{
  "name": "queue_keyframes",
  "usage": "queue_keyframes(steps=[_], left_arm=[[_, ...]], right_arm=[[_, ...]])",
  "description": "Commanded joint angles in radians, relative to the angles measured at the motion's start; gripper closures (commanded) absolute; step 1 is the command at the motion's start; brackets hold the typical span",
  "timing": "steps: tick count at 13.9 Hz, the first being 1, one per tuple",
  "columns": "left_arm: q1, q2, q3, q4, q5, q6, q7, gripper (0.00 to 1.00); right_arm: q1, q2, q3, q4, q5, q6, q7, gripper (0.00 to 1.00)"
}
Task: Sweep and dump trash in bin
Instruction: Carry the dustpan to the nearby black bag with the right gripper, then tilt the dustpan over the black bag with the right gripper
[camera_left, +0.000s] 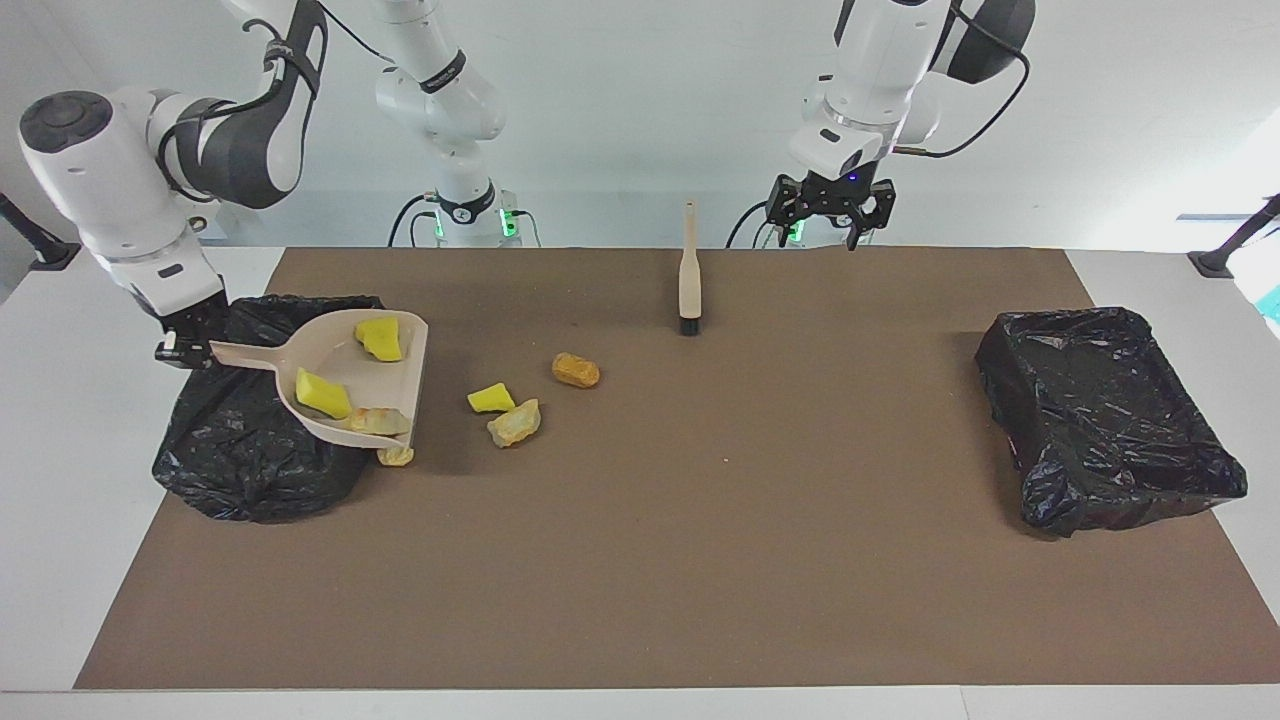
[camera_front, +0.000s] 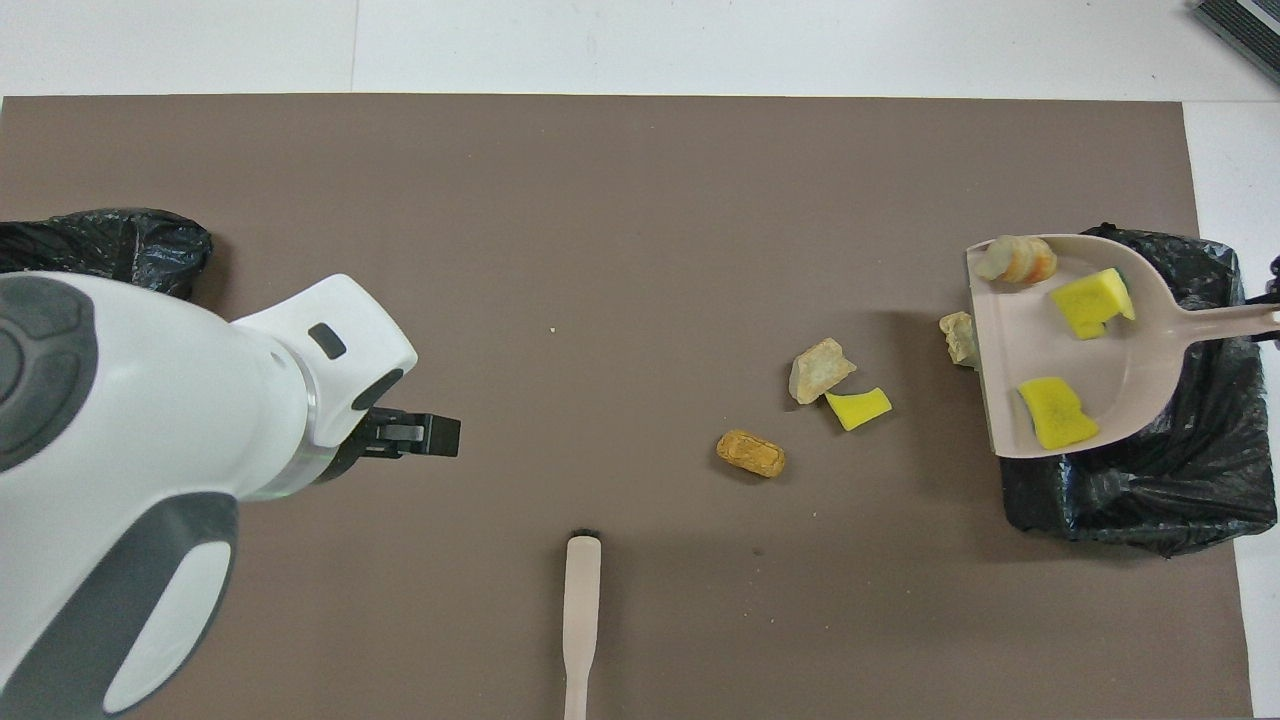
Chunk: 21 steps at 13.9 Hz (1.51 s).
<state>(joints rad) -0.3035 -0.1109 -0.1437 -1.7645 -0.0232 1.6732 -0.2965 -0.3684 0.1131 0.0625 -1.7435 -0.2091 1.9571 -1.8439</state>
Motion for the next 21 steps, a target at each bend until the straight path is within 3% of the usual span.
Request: queue_keyframes(steps=[1,4,7,12,16,21], left_arm=[[0.059,0.097,-0.005,0.126,0.023,-0.04,0.098,0.0],[0.113,0.103,-0.005,0.126,0.022,-0.007,0.172,0.0],[0.178,0.105,-0.005,0.126,0.022,0.036,0.293,0.0],[0.248,0.096,-0.002,0.12,0.02,0.031,0.303,0.0],[0.257,0.093,0.006,0.112,0.022,0.031,0.303,0.0],[0.254,0.096,0.027,0.112,0.022,0.031,0.325,0.0]], right_arm=[[-0.041,-0.001,-0.015,0.01,-0.053,0.022,-0.04,1.0],[-0.043,-0.016,-0.062,-0.011,-0.088,0.017,-0.028,1.0],[-0.043,-0.029,-0.081,-0.03,-0.237,0.003,0.017,1.0],[0.021,-0.047,-0.064,-0.033,-0.495,-0.101,0.219,1.0],[0.132,-0.059,-0.066,-0.033,-0.66,-0.225,0.388,1.0],[0.148,-0.108,-0.066,-0.018,-0.757,-0.236,0.384,1.0]])
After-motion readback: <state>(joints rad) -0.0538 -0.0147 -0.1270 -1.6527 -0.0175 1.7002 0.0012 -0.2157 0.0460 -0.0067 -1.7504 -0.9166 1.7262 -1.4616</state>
